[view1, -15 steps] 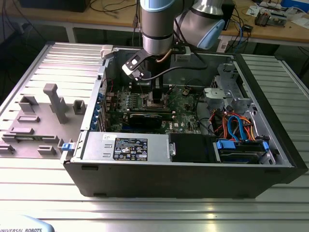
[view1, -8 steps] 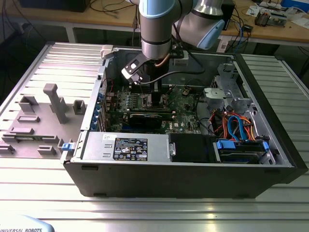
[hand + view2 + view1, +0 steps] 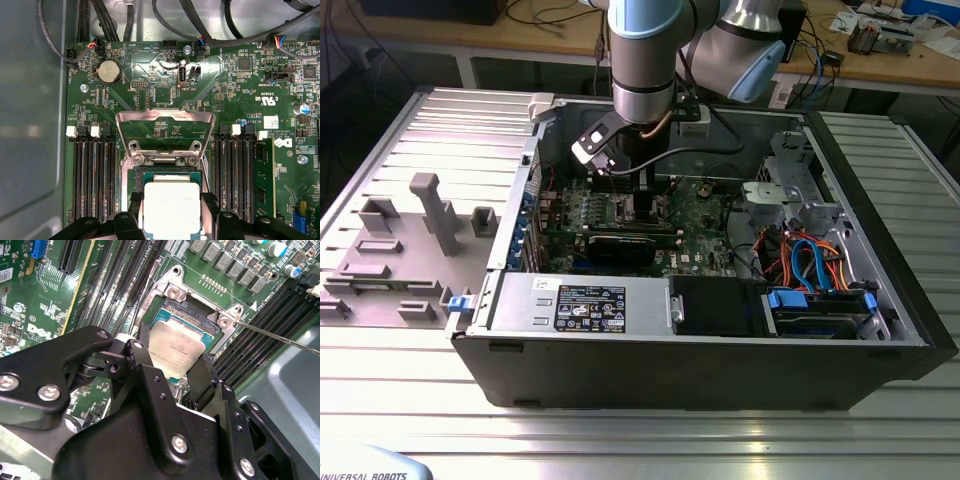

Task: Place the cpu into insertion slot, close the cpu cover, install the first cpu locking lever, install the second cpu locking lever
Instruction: 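Place the cpu into insertion slot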

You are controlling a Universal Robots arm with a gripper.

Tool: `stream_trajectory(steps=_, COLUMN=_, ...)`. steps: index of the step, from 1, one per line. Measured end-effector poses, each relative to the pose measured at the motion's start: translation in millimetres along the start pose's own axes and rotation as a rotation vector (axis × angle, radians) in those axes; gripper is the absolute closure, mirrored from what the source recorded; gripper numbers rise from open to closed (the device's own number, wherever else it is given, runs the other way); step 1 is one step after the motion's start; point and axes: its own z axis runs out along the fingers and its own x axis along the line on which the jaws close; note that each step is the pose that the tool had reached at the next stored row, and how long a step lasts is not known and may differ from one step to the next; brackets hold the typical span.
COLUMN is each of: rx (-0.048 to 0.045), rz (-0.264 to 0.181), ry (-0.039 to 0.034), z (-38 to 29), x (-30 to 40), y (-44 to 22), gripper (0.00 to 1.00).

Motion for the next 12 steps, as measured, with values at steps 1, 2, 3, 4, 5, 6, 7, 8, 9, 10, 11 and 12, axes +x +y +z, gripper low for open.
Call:
stream_trajectory(steps=1, rx=0.0, rz=0.0, ry=0.0, z=0.0, x=0.0, y=0.0, gripper=0.46)
stream_trajectory(steps=2, rx=0.0, rz=0.0, ry=0.0, z=0.0, x=0.0, y=0.0, gripper=0.46)
stream_trajectory(steps=3, rx=-0.0001, rz=0.0, ry=0.0001, z=0.2, x=0.0, y=0.0, gripper=0.46)
stream_trajectory(steps=4, rx=-0.0003, rz=0.0, ry=0.0004, z=0.7, x=0.1, y=0.0, gripper=0.46)
stream_trajectory(steps=5, rx=-0.0002, rz=0.0, ry=0.0003, z=1.6, x=0.1, y=-0.1, gripper=0.46)
stream_trajectory(steps=6, rx=-0.0001, rz=0.0, ry=0.0001, z=3.3, x=0.0, y=-0.3, gripper=0.46)
stream_trajectory(steps=7, rx=0.0, rz=-0.001, ry=0.0, z=11.8, x=1.0, y=-2.0, gripper=0.46)
stream_trajectory(steps=8, rx=0.0, rz=-0.001, ry=-0.0001, z=7.2, x=2.2, y=-1.7, gripper=0.46)
stream_trajectory(steps=9, rx=0.0, rz=0.001, ry=-0.0003, z=8.8, x=3.3, y=-1.9, gripper=0.46)
stream_trajectory(steps=10, rx=-0.0001, rz=0.001, ry=-0.0002, z=9.7, x=3.8, y=-1.8, gripper=0.46)
stream_trajectory(steps=11, rx=0.0, rz=0.001, ry=-0.0003, z=10.1, x=3.7, y=-1.9, gripper=0.46)
stream_trajectory(steps=12, rx=0.0001, rz=0.001, ry=-0.0006, z=10.2, x=3.7, y=-1.9, gripper=0.46)
